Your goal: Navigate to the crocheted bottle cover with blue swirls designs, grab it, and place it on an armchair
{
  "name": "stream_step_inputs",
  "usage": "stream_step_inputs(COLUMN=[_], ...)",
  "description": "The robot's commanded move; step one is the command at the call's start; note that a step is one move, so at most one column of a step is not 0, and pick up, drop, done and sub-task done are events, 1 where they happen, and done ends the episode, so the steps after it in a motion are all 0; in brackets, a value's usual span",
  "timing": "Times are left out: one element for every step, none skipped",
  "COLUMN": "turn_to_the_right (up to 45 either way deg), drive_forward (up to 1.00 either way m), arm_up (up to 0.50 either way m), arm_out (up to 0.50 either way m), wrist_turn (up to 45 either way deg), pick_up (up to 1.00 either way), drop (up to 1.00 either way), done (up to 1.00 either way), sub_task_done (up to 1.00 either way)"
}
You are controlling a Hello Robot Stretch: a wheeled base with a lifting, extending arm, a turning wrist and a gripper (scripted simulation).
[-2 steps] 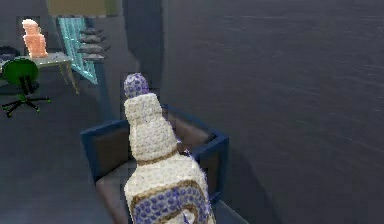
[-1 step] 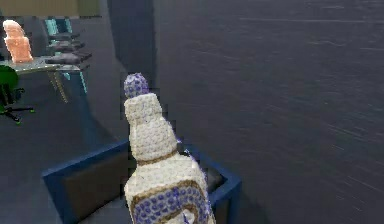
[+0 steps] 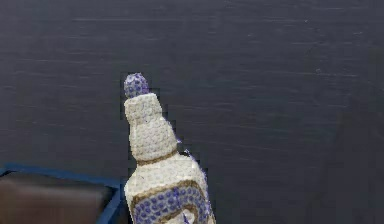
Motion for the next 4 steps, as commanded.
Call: stream_step_inputs(turn_to_the_right=[0.0, 36.0, -45.0, -3.0], drive_forward=[0.20, 0.00, 0.00, 0.00], arm_up=[0.00, 0.00, 0.00, 0.00], arm_out=[0.00, 0.00, 0.00, 0.00], wrist_turn=[0.0, 0.0, 0.0, 0.0], pick_up=[0.00, 0.00, 0.00, 0.00], drop=[0.00, 0.00, 0.00, 0.00], done=[0.00, 0.00, 0.00, 0.00], sub_task_done=[0.00, 0.00, 0.00, 0.00])
